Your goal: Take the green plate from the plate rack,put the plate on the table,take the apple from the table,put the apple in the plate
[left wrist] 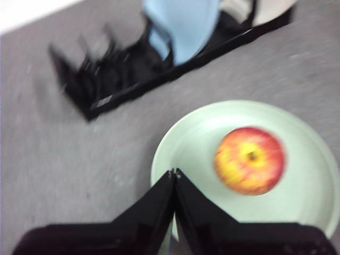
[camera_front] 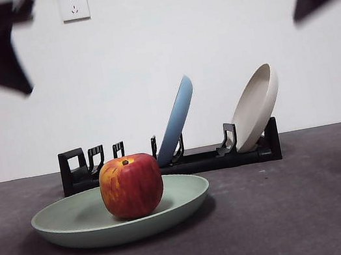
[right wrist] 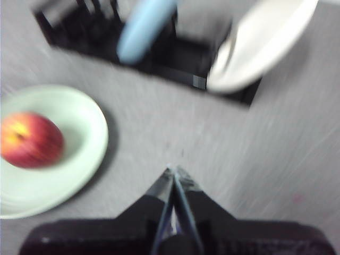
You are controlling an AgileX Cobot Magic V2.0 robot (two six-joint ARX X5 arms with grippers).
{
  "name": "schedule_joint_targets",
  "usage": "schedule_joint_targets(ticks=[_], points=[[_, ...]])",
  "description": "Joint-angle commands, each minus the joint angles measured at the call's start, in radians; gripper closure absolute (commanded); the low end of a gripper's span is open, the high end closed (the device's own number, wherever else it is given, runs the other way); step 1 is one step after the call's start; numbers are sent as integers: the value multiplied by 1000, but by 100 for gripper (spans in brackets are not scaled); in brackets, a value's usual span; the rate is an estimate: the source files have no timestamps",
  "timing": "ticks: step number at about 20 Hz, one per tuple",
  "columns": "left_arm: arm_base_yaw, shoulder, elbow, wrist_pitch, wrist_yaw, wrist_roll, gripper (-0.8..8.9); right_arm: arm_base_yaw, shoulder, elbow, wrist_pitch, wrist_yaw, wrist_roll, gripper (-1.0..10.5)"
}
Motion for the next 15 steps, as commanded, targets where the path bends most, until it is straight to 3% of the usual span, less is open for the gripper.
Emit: schedule_joint_targets(ticks=[1,3,6,15], points=[[43,-13,-80,104,52,-70,823,1,1,-153,175,-3,54,961],[77,-15,-138,236,138,-60,823,1,1,-237,283,1,64,961],[87,-15,-146,364,222,-34,820,0,1,-245,295,6,64,958],[87,-15,-142,375,217,-35,814,0,-1,-245,290,6,63,958]])
